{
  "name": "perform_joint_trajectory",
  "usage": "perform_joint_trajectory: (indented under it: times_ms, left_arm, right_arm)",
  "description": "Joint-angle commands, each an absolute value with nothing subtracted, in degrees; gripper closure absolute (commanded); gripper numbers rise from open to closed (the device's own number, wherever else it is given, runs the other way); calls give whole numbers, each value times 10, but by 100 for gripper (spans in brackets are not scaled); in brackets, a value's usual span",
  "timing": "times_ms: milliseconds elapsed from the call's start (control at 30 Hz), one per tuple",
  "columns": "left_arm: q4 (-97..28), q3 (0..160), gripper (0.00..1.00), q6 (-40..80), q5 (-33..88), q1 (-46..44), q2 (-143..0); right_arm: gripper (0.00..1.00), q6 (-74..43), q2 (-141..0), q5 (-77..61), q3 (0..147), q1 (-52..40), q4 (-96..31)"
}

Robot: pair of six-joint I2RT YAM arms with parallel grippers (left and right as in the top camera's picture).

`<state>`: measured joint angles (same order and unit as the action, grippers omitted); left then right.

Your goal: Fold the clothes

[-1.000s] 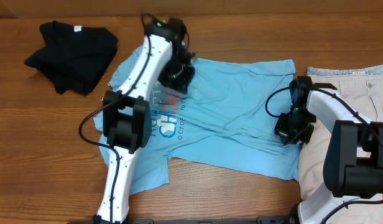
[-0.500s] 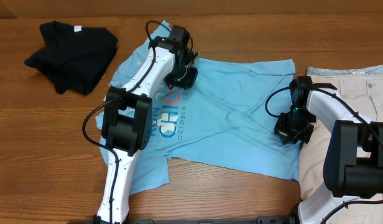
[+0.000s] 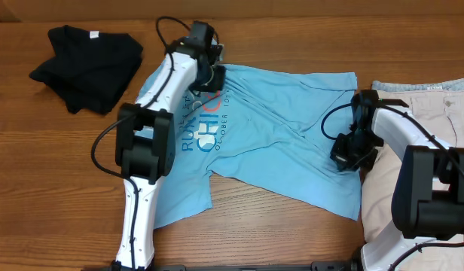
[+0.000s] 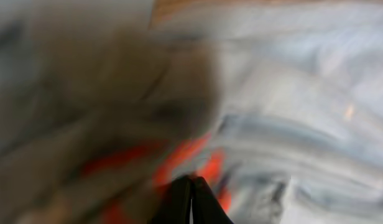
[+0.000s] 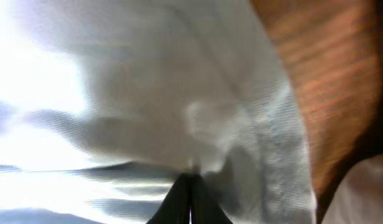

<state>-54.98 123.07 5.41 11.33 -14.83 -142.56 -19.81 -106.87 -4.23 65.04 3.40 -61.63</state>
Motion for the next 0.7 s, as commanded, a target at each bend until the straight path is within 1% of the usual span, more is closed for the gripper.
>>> perform_joint_trajectory:
  times_ms: [0,33,100,200,233,333,400,433,467,500,533,600,667]
  left_arm:
    - [-649,1337,93,21,88,-146,-1431]
    - [-694,1367,92,22,65,-145,-1431]
    - [-779,1422,87,34,23,-141,-1431]
    - [-876,1470,85,55,4,-129,-1431]
    - [-897,1471,85,63,4,-124,-1431]
    - [-946,1460,92,90,12,-104,-1432]
    - [-962,1440,93,93,38,-93,-1432]
    - [-964,1428,92,92,46,-89,-1432]
    - [-964,1415,91,92,47,-85,-1432]
    - [-964,1402,90,91,47,-82,-1432]
    - [-963,1385,88,90,47,-80,-1432]
    - [-959,1355,88,87,47,-78,-1432]
    - [-950,1324,87,75,47,-78,-1432]
  right_arm:
    - [96,-171,-1034,-89,696,38,-614]
    - [96,-166,-1023,-99,707,38,-615]
    - [95,-162,-999,-122,726,38,-618]
    - [95,-159,-970,-171,733,38,-619]
    - [94,-146,-966,-192,733,38,-621]
    - [91,-101,-965,-237,731,27,-639]
    - [85,-99,-966,-230,724,11,-655]
    - [78,-100,-966,-227,720,1,-666]
    - [66,-105,-966,-222,715,-8,-675]
    - [59,-121,-966,-206,710,-16,-686]
    - [57,-154,-966,-175,704,-23,-700]
    - [56,-197,-966,-131,688,-31,-719]
    - [56,-200,-966,-131,662,-37,-721]
